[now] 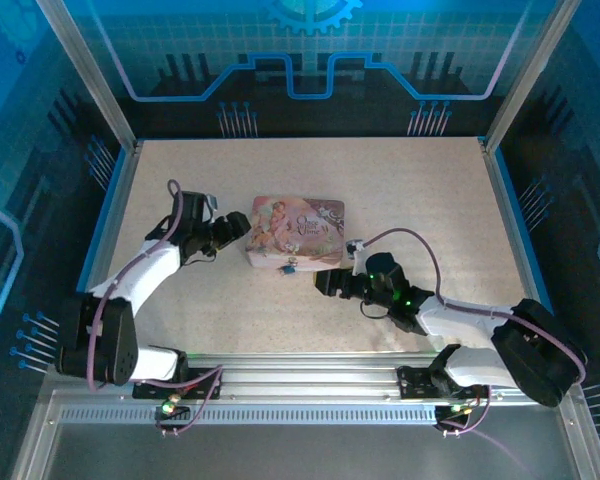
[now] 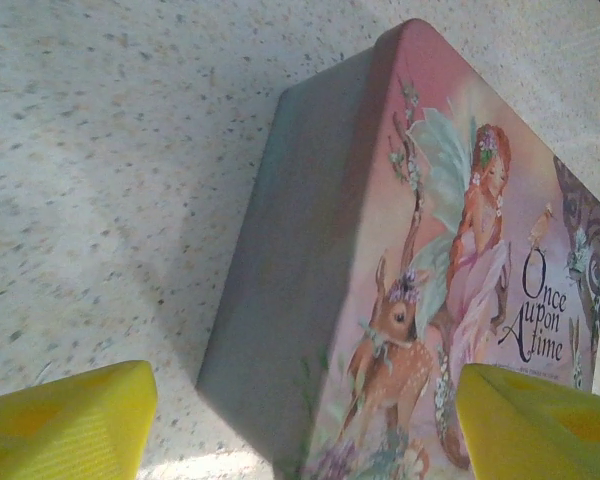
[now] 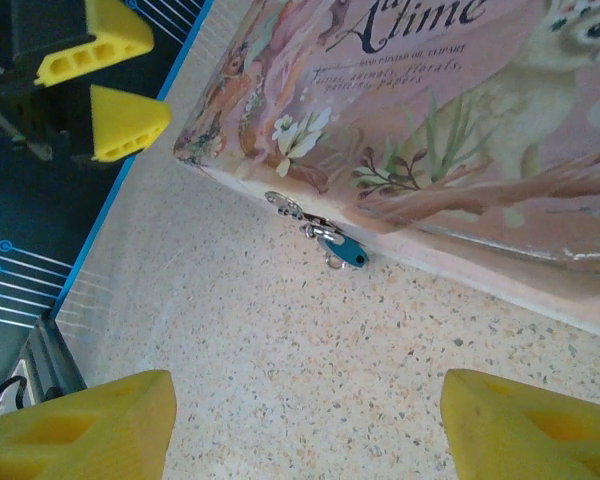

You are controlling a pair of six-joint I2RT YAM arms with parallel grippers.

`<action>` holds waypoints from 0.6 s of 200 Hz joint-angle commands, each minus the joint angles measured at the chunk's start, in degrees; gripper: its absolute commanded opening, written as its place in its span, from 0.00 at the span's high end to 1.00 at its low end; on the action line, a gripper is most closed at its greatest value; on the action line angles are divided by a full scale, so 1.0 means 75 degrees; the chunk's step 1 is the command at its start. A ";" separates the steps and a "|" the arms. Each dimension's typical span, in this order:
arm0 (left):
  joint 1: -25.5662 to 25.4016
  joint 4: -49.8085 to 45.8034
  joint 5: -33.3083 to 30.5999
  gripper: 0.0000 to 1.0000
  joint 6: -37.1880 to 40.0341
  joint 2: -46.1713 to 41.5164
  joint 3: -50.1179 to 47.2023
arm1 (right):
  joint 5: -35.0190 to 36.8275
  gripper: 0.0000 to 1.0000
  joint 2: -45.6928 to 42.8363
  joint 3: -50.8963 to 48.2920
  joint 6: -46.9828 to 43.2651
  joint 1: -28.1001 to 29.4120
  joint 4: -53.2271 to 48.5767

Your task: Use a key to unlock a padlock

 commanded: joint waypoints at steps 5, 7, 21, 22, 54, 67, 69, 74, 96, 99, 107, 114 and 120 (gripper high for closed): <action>0.0059 0.0423 0.0645 0.21 0.0175 0.0488 0.0332 | -0.0259 0.29 0.0238 0.0210 0.0035 -0.0075 0.0286; 0.0059 0.0444 0.0666 0.21 0.0163 0.0509 0.0334 | -0.0263 0.29 0.0258 0.0227 0.0024 -0.0072 0.0299; 0.0050 0.0584 0.0776 0.21 0.0095 0.0705 0.0359 | -0.0298 0.29 0.0398 0.0262 -0.0014 -0.0068 0.0396; 0.0049 0.0592 0.0791 0.21 0.0092 0.0712 0.0356 | -0.0304 0.29 0.0412 0.0268 -0.0013 -0.0070 0.0407; -0.0007 0.0558 0.1005 0.30 -0.0068 0.1225 0.0439 | -0.0358 0.29 0.0784 0.0368 -0.0118 -0.0071 0.0721; -0.0039 0.0728 0.1017 0.32 -0.0174 0.1340 0.0286 | -0.0368 0.29 0.0942 0.0414 -0.0161 -0.0073 0.0787; -0.0048 0.0754 0.1023 0.33 -0.0194 0.1358 0.0258 | -0.0369 0.30 0.0963 0.0426 -0.0169 -0.0075 0.0797; -0.0068 0.0815 0.1027 0.34 -0.0234 0.1399 0.0208 | -0.0382 0.29 0.1012 0.0436 -0.0187 -0.0072 0.0830; -0.0159 0.1000 0.1067 0.39 -0.0394 0.1477 -0.0083 | -0.0369 0.29 0.1158 0.0450 -0.0290 -0.0105 0.0956; -0.0179 0.1033 0.1056 0.39 -0.0411 0.1470 -0.0128 | -0.0360 0.29 0.1167 0.0450 -0.0310 -0.0114 0.0966; -0.0240 0.1114 0.1033 0.40 -0.0468 0.1397 -0.0303 | -0.0346 0.29 0.1166 0.0444 -0.0376 -0.0150 0.0980; -0.0293 0.1184 0.1010 0.41 -0.0551 0.1311 -0.0452 | -0.0315 0.29 0.1166 0.0427 -0.0425 -0.0205 0.1009; -0.0342 0.1231 0.0989 0.41 -0.0604 0.1226 -0.0606 | -0.0339 0.29 0.1158 0.0399 -0.0490 -0.0249 0.1067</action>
